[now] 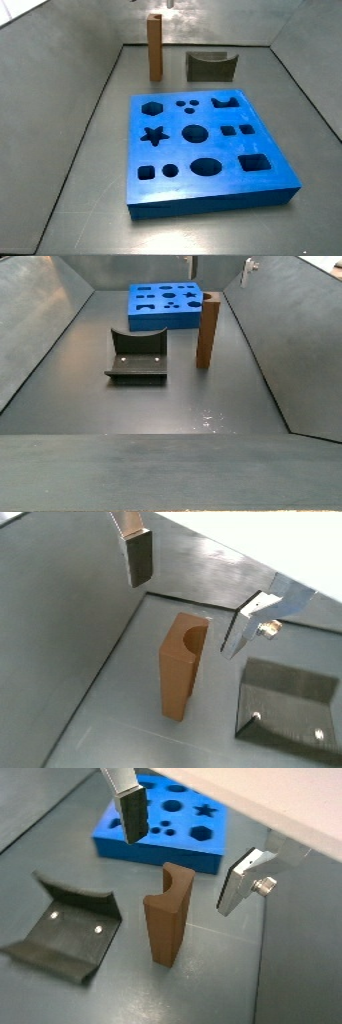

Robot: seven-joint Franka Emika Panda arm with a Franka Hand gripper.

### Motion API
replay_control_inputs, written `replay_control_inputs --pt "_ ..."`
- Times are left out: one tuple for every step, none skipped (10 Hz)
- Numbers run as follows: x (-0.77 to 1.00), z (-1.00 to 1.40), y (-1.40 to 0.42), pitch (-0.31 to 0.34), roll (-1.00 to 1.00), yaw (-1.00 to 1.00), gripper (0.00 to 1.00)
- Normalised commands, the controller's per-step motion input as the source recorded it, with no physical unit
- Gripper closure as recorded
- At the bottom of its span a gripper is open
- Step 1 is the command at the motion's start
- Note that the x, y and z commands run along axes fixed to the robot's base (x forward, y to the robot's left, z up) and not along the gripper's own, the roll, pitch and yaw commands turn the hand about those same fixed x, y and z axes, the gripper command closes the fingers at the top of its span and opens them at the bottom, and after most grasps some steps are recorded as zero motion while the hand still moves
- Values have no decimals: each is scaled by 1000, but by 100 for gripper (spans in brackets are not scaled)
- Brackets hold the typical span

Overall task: Pick up the arch object. Move up. Place the arch object on the fixture. Regrasp the arch object. Rotate the arch object. Move to above the board. Insert the arch object.
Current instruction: Rotate the arch object.

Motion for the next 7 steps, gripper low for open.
replay_control_inputs --pt "27 -34 19 6 -23 -1000 0" --pt "27 -34 19 6 -25 -1000 0" --pt "27 -33 19 6 -26 -1000 0" --pt "27 -33 19 7 -29 -1000 0" --pt "27 -33 19 7 -31 -1000 0" --pt "27 -33 19 8 -34 -1000 0" --pt "27 -32 19 9 -38 -1000 0"
